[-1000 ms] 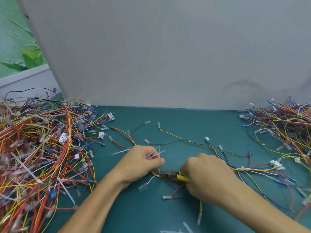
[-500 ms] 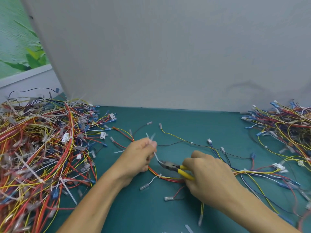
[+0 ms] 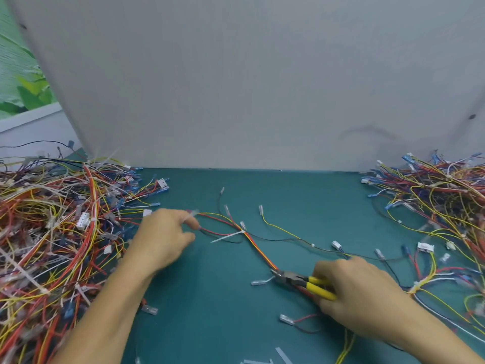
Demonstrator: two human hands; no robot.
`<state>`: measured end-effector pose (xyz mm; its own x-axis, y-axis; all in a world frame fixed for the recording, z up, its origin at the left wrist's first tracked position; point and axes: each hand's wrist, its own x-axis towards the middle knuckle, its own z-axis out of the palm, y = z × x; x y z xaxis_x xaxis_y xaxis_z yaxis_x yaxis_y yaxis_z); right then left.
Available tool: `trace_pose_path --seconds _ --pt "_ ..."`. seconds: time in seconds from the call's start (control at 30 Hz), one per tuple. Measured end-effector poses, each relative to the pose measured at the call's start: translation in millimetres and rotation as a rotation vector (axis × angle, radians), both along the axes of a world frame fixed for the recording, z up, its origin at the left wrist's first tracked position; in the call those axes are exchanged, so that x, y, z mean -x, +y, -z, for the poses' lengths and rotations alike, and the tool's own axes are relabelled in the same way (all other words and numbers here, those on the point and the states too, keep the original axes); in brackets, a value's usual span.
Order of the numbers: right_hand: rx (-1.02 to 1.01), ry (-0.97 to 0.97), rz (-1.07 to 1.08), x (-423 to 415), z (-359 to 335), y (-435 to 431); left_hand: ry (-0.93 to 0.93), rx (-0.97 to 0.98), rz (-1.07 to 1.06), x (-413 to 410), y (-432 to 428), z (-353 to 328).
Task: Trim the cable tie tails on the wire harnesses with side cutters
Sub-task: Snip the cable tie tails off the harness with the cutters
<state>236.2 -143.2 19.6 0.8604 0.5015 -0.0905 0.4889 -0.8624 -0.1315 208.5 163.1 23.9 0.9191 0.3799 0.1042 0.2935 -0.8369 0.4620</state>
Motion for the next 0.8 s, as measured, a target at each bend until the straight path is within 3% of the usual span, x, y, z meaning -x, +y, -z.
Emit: trace_pose_path --seconds 0.07,0.2,0.37,0.57,0.8 --pt "-0.018 0.04 -0.005 3 -2 -6 0.047 -0.074 0.109 0 -5 7" --pt "0.001 0.138 -0.041 6 -9 -11 -0.13 0.0 0.378 -3 -25 16" --pt "0.077 0.197 -0.168 12 -18 -17 -0.282 0.067 0.51 -3 -38 21" --pt "0.132 0.284 -0.297 12 -29 -15 -0.318 0.175 0.557 -3 -48 23" --pt "0.004 0.15 -0.058 -2 -27 -4 -0.162 0.373 0.457 -9 -51 33"
